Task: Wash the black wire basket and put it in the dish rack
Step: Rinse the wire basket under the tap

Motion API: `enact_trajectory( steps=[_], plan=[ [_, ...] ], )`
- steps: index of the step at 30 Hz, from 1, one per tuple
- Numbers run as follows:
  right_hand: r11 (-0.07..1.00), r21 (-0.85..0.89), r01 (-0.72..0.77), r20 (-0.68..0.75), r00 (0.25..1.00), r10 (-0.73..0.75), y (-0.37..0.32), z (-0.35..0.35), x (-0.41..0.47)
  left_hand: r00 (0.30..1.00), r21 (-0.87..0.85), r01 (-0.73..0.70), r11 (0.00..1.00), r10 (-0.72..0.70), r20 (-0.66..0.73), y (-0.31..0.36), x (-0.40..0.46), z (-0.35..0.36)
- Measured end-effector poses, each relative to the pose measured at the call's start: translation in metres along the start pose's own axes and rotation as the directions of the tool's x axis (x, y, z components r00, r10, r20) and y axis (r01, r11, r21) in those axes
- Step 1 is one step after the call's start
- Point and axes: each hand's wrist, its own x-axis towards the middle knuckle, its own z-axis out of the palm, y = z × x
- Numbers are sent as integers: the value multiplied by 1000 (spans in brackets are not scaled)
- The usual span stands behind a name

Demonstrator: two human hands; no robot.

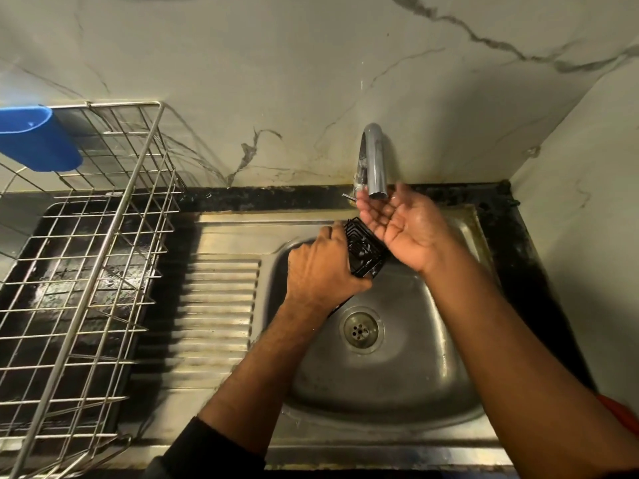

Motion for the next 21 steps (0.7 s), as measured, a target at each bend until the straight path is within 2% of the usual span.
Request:
enact_trajectory(
  steps=[2, 5, 10, 14, 16, 18, 21],
  plan=[
    [992, -104, -66, -36, 997, 63, 1, 12, 5, 1000, 12, 1, 1000, -1, 6, -1, 0, 4],
    [996, -22, -88, -169, 982, 83, 9, 22, 18, 1000, 22, 5, 1000, -6, 28, -2, 1, 8],
    [991, 70, -118, -124, 984, 126, 16, 19, 34, 999, 16, -1, 1000, 0, 48, -7, 2, 14],
    [982, -29, -188, -8, 982, 188, 15, 16, 36, 999, 4, -16, 1000, 16, 48, -9, 1, 23],
    [980, -48, -193, -21, 981, 192, 15, 14, 36, 998, -18, -21, 1000, 22, 57, -11, 3, 25],
    [948, -252, -195, -96, 980, 176, 12, 13, 31, 998, -25, -22, 999, 24, 54, -11, 4, 26],
    [788, -609, -93, -97, 994, 42, 9, 12, 18, 998, -18, -35, 999, 36, 51, -13, 4, 28]
  ],
)
